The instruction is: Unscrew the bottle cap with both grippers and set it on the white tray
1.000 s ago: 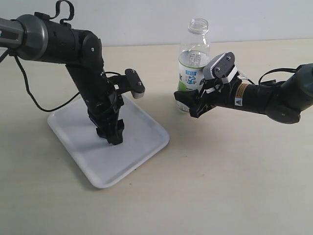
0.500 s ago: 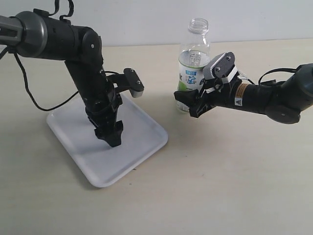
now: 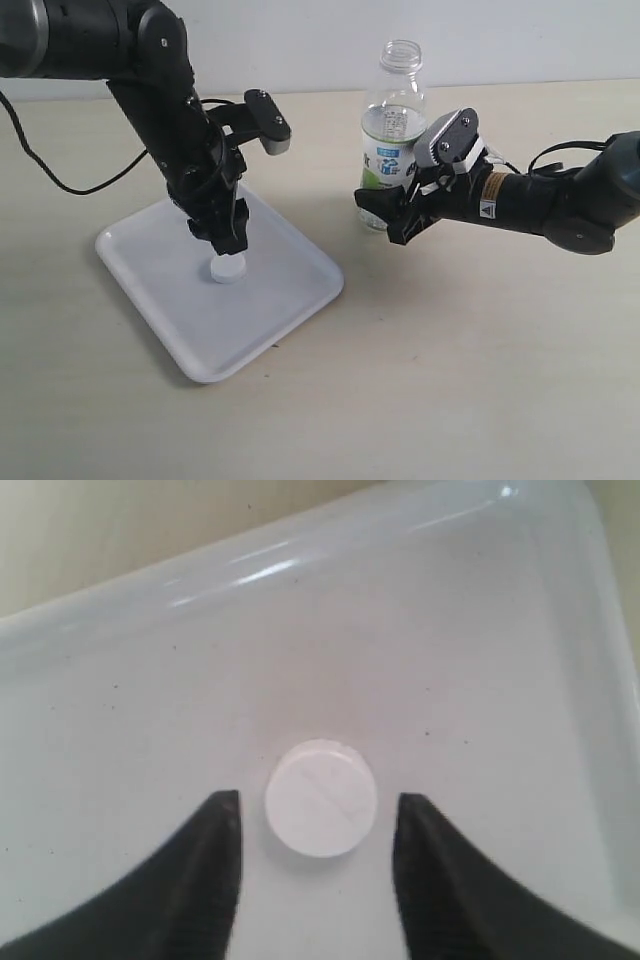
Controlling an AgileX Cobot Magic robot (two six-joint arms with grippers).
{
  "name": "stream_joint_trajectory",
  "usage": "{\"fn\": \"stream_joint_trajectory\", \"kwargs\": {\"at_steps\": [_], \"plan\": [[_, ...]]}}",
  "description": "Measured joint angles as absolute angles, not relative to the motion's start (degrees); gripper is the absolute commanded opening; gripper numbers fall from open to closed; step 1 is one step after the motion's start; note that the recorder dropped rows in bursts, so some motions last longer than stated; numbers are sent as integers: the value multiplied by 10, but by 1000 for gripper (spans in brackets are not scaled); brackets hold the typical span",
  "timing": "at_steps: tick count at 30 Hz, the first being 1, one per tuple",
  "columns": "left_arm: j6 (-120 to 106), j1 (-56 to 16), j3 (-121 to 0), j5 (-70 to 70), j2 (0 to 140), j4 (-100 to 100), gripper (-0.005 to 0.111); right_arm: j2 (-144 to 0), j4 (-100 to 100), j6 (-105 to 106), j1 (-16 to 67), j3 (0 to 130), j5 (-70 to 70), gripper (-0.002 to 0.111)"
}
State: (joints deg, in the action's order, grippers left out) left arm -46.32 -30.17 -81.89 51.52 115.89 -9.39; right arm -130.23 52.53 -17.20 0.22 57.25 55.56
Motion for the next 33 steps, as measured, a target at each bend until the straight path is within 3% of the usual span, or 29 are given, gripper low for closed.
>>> {"fn": "stream_joint_trajectory", "kwargs": {"at_steps": [2,16,25,33], "plan": [[-463,-302,-819,515,1156,-94,0,-1302,528,-172,2,571,560,0],[-435,-294,-819,486,1133,-66,0,-1302,559,-171,2,571,634,0],[-400,-287,-812,380,1087,-132,0,-1302,558,-162,14,571,633,0],[-404,-287,-707,197,1029,-208,0,-1302,525,-161,16,571,563,0]]}}
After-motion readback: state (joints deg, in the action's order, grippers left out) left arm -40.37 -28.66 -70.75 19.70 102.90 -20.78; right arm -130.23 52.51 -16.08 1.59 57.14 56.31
